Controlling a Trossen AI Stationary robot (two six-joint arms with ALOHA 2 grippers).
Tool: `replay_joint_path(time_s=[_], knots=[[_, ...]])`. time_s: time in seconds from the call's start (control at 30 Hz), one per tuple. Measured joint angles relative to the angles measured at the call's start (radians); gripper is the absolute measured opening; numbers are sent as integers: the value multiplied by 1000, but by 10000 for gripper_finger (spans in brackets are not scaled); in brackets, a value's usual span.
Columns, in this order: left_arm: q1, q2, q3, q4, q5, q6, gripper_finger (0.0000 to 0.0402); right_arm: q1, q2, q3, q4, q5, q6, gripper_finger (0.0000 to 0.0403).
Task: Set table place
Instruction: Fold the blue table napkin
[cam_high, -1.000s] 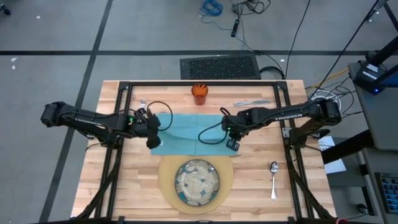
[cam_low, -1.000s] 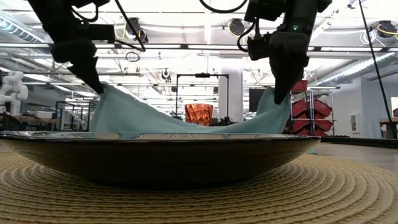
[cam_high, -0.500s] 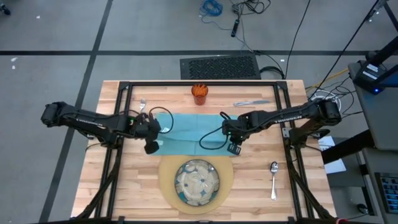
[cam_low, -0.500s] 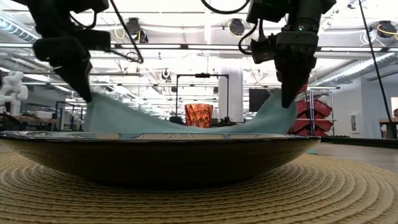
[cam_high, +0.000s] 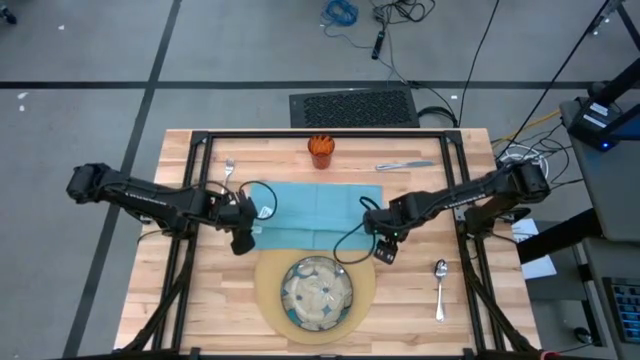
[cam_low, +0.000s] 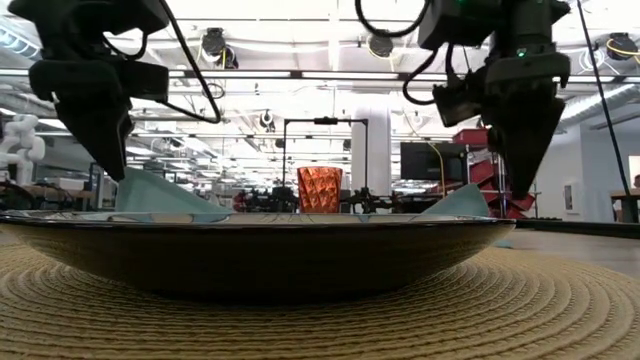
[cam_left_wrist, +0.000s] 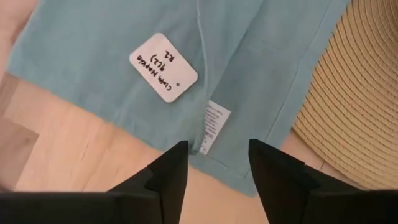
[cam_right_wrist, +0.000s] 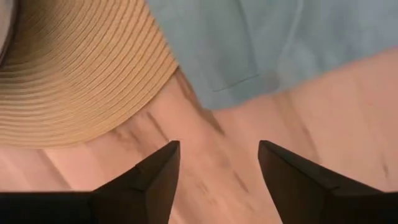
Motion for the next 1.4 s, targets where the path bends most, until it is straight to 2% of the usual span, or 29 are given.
replay_joint_path(time_s=[0.1,0.2,0.27,0.33,0.4,0.5,0.67,0.73,0.83,0.97,1.0,1.27,1.4], knots=[[-24,0,0,-31,12,-1,156,46,0,17,-22,1,30,214],[-49,0,0,-58,82,-2,156,83,0,55,-82,11,36,210],[-70,0,0,-53,120,-6,156,99,0,98,-132,73,13,206],[-93,0,3,-28,121,-9,155,109,0,158,-195,182,-30,201],[-113,-7,31,-27,36,-17,151,112,0,226,-241,316,-74,197],[-132,-31,108,-29,-169,-6,146,100,-1,306,-237,451,-145,191],[-107,-50,269,-20,-513,107,145,-29,-1,324,-183,442,-288,177],[-66,-50,298,-20,-595,113,145,-100,-1,303,-173,442,-318,166],[43,-23,304,-23,-556,131,145,-194,-1,256,-144,413,-356,135],[167,46,266,-11,-406,172,145,-254,-1,180,-45,394,-414,27],[182,66,256,7,-387,199,145,-257,-1,162,-18,393,-421,15],[263,256,228,80,-397,301,145,-267,0,62,121,364,-385,0],[273,342,228,143,-340,334,145,-266,0,34,144,362,-340,0]])
